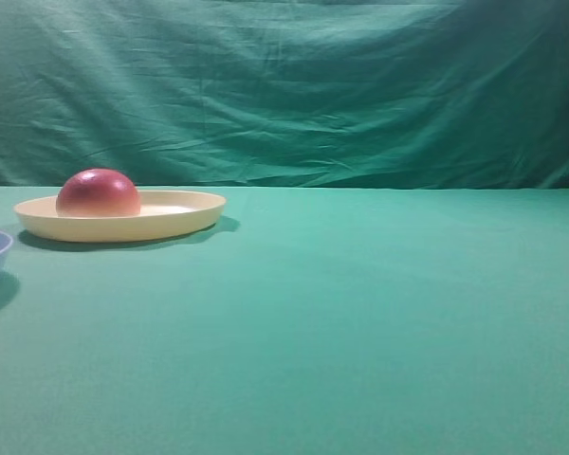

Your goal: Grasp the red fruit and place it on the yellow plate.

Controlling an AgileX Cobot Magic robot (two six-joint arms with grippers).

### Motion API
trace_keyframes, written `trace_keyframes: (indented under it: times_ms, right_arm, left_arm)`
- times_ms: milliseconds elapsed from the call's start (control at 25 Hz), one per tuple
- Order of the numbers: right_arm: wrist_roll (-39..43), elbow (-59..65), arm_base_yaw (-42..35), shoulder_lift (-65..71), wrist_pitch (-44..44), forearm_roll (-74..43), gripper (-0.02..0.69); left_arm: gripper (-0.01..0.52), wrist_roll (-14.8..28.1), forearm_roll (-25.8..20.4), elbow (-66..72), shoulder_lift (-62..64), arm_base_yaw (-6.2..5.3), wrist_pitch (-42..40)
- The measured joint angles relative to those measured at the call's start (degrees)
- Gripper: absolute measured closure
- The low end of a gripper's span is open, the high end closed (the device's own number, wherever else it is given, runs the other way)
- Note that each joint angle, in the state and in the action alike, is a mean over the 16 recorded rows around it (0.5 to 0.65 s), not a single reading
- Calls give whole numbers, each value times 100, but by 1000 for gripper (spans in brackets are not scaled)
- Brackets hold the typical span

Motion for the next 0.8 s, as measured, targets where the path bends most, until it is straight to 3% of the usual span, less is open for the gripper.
trace_keyframes:
  times_ms: [400,800]
  right_arm:
    - [362,31,-381,-1470,332,-419,665]
    - [379,617,-1875,-3106,-384,-558,665]
  left_arm:
    - [514,0,0,0,0,0,0]
    - [514,0,0,0,0,0,0]
